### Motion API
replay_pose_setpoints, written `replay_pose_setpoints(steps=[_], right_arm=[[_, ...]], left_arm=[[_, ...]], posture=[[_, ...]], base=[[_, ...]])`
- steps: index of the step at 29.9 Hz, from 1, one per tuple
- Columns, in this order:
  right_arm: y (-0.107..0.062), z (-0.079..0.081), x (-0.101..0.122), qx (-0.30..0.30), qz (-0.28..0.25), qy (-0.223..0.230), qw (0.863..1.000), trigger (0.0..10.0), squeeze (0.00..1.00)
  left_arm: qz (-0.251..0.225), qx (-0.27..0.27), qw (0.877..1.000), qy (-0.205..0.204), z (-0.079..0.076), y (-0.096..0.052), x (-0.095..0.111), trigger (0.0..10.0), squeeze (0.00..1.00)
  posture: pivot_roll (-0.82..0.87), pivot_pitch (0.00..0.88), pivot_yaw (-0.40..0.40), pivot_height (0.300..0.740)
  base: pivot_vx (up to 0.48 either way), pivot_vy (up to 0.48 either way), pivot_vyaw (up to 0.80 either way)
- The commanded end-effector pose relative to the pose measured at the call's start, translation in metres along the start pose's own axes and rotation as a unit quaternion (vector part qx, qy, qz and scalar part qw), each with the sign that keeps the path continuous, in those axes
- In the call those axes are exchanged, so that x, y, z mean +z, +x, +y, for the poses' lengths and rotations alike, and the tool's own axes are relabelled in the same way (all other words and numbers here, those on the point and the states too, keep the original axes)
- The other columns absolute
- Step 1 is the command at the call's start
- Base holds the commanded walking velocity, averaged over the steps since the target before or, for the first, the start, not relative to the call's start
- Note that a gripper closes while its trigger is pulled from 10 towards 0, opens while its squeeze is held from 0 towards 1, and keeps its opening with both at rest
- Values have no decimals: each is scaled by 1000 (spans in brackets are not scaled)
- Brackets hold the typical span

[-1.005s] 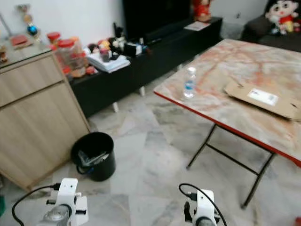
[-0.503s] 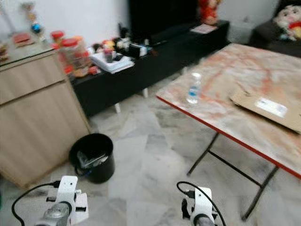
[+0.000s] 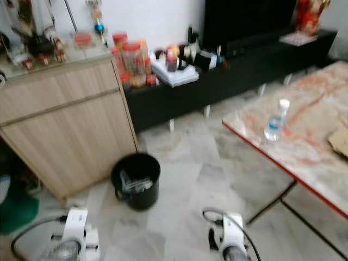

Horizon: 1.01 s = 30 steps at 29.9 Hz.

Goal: Picking trash to rubbish bin

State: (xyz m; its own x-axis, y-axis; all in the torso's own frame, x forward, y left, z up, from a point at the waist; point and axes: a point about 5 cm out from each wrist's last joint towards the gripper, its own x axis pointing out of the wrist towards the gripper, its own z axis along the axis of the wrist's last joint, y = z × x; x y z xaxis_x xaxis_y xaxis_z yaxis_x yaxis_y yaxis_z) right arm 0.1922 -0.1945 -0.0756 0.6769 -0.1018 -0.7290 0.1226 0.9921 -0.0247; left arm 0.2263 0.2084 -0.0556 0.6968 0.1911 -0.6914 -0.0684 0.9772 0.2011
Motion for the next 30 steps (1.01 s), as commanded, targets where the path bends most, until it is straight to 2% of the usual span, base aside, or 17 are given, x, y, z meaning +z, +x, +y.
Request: replay_pose_setpoints(steps=[1, 5, 10, 30], right_arm=[[2, 15, 4, 22, -8, -10, 1000, 10000, 0], [1, 16, 4, 22, -7, -3, 1000, 10000, 0], [1, 15, 3, 21, -7, 11, 1000, 10000, 0], [1, 17, 3, 33, -12, -2, 999, 10000, 0]], left_arm=[[7, 8, 1000, 11, 8, 0, -4, 10000, 0], [5, 8, 1000, 12, 8, 0, -2, 10000, 0], [4, 9, 1000, 12, 8, 0, -1, 10000, 0], [5, 11, 1000, 13, 9, 0, -3, 10000, 0]], posture=[[-52, 0, 18, 740], [-54, 0, 20, 740], [-54, 0, 21, 740], [-54, 0, 22, 740]], base=[[277, 0, 794], [281, 0, 698], [302, 0, 0], [323, 0, 23]])
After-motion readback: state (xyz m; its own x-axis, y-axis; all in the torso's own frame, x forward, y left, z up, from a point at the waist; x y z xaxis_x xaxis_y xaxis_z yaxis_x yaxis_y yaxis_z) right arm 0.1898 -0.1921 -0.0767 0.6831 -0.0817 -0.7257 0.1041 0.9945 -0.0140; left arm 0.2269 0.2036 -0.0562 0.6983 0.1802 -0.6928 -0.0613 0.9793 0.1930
